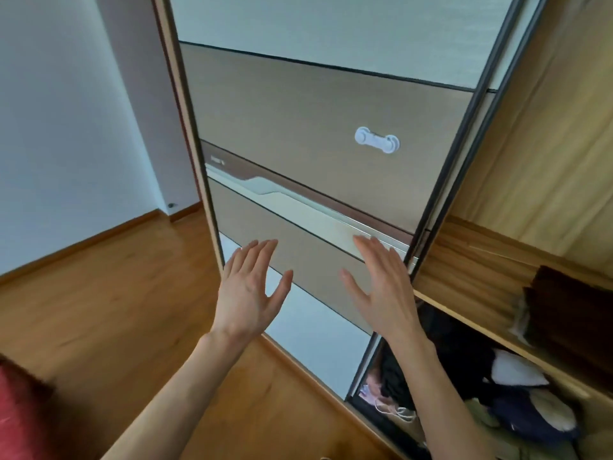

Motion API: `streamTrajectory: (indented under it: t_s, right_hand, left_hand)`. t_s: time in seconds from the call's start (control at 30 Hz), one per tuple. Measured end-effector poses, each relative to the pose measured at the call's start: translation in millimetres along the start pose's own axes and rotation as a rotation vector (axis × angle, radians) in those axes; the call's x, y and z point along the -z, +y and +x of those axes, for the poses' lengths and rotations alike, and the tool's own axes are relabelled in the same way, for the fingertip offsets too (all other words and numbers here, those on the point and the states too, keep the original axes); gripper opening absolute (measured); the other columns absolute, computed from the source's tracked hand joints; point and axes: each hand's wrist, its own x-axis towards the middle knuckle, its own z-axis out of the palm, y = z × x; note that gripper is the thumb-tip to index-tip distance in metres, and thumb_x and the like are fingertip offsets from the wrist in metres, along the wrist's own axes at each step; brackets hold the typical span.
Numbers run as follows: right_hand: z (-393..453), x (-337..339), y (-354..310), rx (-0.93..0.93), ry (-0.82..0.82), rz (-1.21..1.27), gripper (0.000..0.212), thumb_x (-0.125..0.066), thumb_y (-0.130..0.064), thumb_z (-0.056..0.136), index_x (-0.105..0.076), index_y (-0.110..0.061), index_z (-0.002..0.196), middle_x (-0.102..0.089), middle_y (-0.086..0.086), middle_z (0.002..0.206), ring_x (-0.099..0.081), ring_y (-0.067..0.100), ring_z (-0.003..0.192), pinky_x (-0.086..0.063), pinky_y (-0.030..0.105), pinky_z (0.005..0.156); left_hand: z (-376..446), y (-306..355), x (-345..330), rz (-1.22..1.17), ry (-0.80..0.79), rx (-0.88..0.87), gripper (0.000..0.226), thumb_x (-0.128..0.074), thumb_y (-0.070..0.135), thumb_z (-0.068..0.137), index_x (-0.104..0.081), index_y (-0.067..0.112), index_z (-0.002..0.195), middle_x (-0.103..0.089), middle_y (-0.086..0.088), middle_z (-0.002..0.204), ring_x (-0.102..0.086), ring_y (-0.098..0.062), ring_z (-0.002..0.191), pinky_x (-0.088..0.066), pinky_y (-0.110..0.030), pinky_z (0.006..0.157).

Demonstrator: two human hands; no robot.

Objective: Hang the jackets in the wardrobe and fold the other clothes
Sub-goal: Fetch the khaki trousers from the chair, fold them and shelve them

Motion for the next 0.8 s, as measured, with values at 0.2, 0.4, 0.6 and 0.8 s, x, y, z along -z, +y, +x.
streamTrajectory:
  t_s: [0.2,0.4,0.6,0.8]
  right_hand:
    - [52.6,-61.8,-79.7,0.129,-0.048,0.077,0.068,-0.04,-0.062,0.103,-0.043,-0.018,0.155,-0.049,0.001,0.157,-0.038,0.021,0.15,-0.024,0.042,0.126]
    - [111.5,-129.2,-151.3,0.279,-0.139,0.09,0.069,-0.031,-0.068,0.103,-0.045,-0.022,0.153,-0.053,0.001,0.154,-0.043,0.021,0.147,-0.024,0.043,0.125]
    - [188.5,-206.0,-220.5,0.4,-0.2,0.187,0.068,-0.035,-0.069,0.103,-0.044,-0.026,0.155,-0.049,-0.005,0.158,-0.038,0.015,0.15,-0.018,0.037,0.127]
    - [268.6,-267.1,-276.2,0.515,-0.223,0.29,0.072,-0.03,-0.072,0.103,-0.045,-0.025,0.155,-0.049,-0.005,0.158,-0.036,0.013,0.151,-0.024,0.04,0.128]
  left_hand:
    - [-13.1,-85.7,86.1,0.153,0.128,0.147,0.06,-0.041,0.059,0.103,-0.051,0.02,0.148,-0.056,-0.004,0.15,-0.045,-0.025,0.145,-0.037,-0.055,0.12]
    - [-10.7,-159.7,131.5,0.278,0.2,0.264,0.059,-0.046,0.056,0.102,-0.05,0.019,0.147,-0.056,-0.005,0.149,-0.045,-0.024,0.145,-0.034,-0.052,0.122]
    - [17.8,-237.9,158.9,0.414,0.284,0.364,0.059,-0.048,0.054,0.101,-0.052,0.016,0.146,-0.058,-0.005,0.147,-0.046,-0.024,0.144,-0.034,-0.048,0.122]
    - [54.6,-309.6,178.9,0.525,0.319,0.481,0.06,-0.047,0.056,0.102,-0.05,0.018,0.148,-0.056,0.0,0.149,-0.042,-0.02,0.147,-0.031,-0.044,0.123]
